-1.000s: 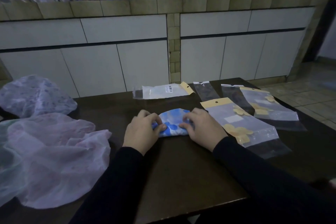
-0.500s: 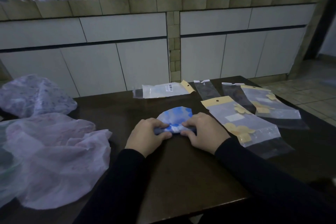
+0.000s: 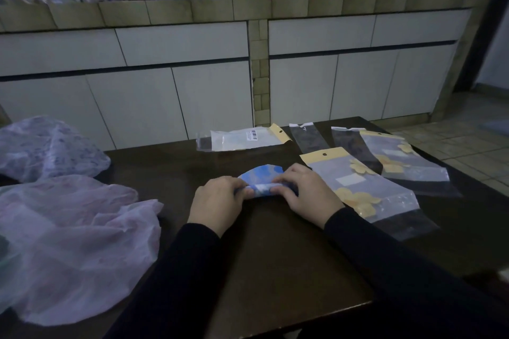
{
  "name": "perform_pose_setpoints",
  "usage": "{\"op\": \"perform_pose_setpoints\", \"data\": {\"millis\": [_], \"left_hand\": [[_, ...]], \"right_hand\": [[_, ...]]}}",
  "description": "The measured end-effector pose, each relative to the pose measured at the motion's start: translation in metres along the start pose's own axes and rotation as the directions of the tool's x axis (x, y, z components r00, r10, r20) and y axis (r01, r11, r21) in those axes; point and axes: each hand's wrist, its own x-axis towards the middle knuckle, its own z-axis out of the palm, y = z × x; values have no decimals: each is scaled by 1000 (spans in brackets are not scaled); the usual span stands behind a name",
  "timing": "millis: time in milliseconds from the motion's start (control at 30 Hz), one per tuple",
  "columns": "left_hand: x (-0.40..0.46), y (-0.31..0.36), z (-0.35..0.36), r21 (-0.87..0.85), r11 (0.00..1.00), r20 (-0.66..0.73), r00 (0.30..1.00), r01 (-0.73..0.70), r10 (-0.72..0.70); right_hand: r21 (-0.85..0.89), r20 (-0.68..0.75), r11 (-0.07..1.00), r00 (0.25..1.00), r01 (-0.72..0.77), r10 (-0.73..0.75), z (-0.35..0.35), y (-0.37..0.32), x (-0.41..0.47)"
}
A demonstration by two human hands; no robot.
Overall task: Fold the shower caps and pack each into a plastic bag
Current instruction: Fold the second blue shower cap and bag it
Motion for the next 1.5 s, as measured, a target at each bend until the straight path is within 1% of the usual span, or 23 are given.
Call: {"op": "perform_pose_setpoints", "data": {"millis": [100,233,367,467,533,567,633,667,700,767,800,867,933,1000,1167,1267,1367,1433,1500], "left_hand": [[8,1,-1,-38,999,22,999,35,-34],[22,-5,4,0,998,33,998,60,-60],[32,-9,7,-27,996,37,996,80,-79],[35,-10,10,-16,997,28,996,80,-80],[36,-9,12,21,997,9,997,75,-75],[36,-8,12,51,996,-23,998,67,-66],[34,-6,13,91,995,-105,994,31,-22],[33,-4,14,100,995,-121,992,-6,18],[32,-2,16,104,993,-108,992,-46,58],[30,-1,18,40,995,-71,994,-86,89],[30,-1,18,-29,997,-60,996,-71,69],[29,-3,15,-136,991,-13,1000,-16,15],[28,-5,13,-143,989,56,998,31,-24],[29,-4,12,-108,993,72,996,53,-45],[30,-2,12,-29,999,26,999,21,-20],[31,1,11,37,999,21,1000,0,-1],[32,1,12,91,996,16,1000,-23,22],[33,0,13,88,996,0,999,-33,33],[33,-1,14,64,997,-11,999,-42,42]], "right_hand": [[21,-31,997,996,-79,80,0,-2,8],[80,16,979,983,-186,185,1,-6,21],[114,22,967,974,-228,227,3,-5,28],[47,9,975,976,-218,218,5,-5,30],[2,-40,983,982,-186,186,7,-4,31],[-16,-72,986,984,-165,164,7,-3,31],[-73,-90,990,989,-124,117,8,-2,30],[-108,-78,989,992,-104,96,7,-3,30],[-141,-63,986,994,-92,84,6,-4,30],[-221,-15,971,996,-91,89,3,-7,32],[-272,25,958,994,-93,104,1,-9,33],[-314,92,942,984,-114,150,-2,-11,33],[-285,91,949,981,-138,170,-2,-10,32],[-291,92,946,980,-144,178,1,-11,29],[-320,63,935,982,-151,180,7,-5,23],[-312,68,932,975,-182,213,7,-5,24],[-301,53,939,980,-168,192,8,-6,27],[-250,64,952,978,-178,200,8,-2,27],[-152,63,969,976,-195,207,5,2,27]]}}
